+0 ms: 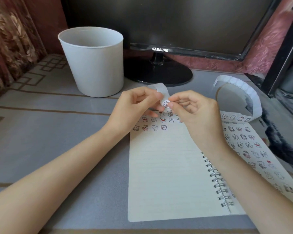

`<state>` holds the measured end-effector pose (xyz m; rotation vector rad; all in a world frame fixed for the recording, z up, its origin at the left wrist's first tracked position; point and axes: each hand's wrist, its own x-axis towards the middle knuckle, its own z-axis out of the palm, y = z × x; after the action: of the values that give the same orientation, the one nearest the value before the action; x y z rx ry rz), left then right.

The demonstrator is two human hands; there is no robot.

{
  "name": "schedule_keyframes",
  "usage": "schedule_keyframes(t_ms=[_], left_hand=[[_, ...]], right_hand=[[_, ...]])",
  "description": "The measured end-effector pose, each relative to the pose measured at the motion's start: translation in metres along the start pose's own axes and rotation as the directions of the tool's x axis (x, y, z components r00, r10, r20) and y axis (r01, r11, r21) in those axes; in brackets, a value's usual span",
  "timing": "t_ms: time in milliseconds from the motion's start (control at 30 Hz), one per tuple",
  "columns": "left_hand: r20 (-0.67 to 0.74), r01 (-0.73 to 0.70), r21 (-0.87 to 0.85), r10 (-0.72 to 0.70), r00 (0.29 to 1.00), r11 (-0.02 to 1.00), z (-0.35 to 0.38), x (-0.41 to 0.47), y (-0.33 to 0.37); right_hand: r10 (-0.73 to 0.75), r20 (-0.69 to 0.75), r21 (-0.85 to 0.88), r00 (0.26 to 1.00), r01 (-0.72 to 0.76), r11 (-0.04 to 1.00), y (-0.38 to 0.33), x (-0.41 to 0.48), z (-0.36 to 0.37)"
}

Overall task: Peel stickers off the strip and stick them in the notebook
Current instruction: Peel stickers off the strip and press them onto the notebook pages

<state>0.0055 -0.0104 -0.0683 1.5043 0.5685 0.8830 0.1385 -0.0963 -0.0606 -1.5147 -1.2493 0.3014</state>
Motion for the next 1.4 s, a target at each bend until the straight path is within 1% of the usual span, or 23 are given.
schedule_keyframes(t_ms=[167,267,367,533,600,733,900,1000,1033,1100,1167,1200,1300,1367,1400], left_hand=[[0.025,0.021,0.095,-0.023,0.999,0.995,-0.001,0.0,-0.005],[0.029,0.001,0.102,-0.004,1.0,0.995,-0.001,0.0,-0.005],[0.027,-0.015,0.113,0.012,1.0,0.993,0.0,0.0,-0.005],[0.001,0.015,0.135,-0.015,1.0,0.991,0.0,0.0,-0.006],[-0.003,0.033,0.129,-0.033,0.999,0.991,0.0,0.0,-0.007],[-0.002,0.107,0.053,-0.107,0.994,0.993,0.001,0.0,-0.007],[-0.029,0.154,0.03,-0.153,0.988,0.988,-0.001,0.001,-0.008],[-0.049,0.165,0.015,-0.164,0.985,0.986,-0.001,0.002,-0.009],[-0.055,0.172,0.005,-0.172,0.984,0.985,-0.002,0.002,-0.008],[-0.062,0.183,-0.003,-0.183,0.981,0.983,-0.002,0.002,-0.008],[-0.067,0.179,0.013,-0.178,0.982,0.984,-0.002,0.002,-0.008],[-0.07,0.173,0.032,-0.17,0.983,0.984,-0.001,0.001,-0.009],[-0.073,0.165,0.073,-0.159,0.984,0.984,-0.001,0.0,-0.009],[-0.077,0.168,0.083,-0.162,0.984,0.982,-0.001,0.001,-0.009],[-0.078,0.169,0.084,-0.163,0.984,0.982,-0.001,0.001,-0.009]], right_hand=[[0.0,0.019,0.036,1.0,0.0,0.999,0.0,0.0,-0.001],[0.012,0.029,0.032,0.999,-0.013,0.999,0.001,0.0,-0.001],[0.008,0.018,0.001,1.0,-0.008,1.0,0.002,0.001,-0.001],[-0.021,0.033,-0.089,0.999,0.024,0.996,0.003,0.001,0.001],[-0.042,0.048,-0.144,0.998,0.048,0.988,0.003,0.001,0.0],[-0.123,0.105,-0.262,0.987,0.147,0.954,0.003,-0.002,-0.001],[-0.204,0.152,-0.263,0.967,0.239,0.935,0.003,-0.003,-0.002],[-0.249,0.12,-0.24,0.961,0.272,0.932,-0.002,-0.005,-0.005],[-0.232,0.092,-0.222,0.968,0.247,0.943,-0.003,-0.006,-0.007],[-0.11,0.05,-0.117,0.993,0.116,0.986,-0.007,-0.005,-0.012],[0.037,0.068,-0.004,0.997,-0.037,0.999,-0.01,-0.005,-0.017],[0.107,0.093,0.013,0.99,-0.108,0.994,-0.011,-0.004,-0.02],[0.3,0.17,-0.04,0.939,-0.297,0.954,-0.009,-0.004,-0.025],[0.372,0.209,-0.098,0.904,-0.359,0.928,-0.005,-0.004,-0.026],[0.384,0.217,-0.118,0.897,-0.367,0.923,-0.004,-0.005,-0.025]])
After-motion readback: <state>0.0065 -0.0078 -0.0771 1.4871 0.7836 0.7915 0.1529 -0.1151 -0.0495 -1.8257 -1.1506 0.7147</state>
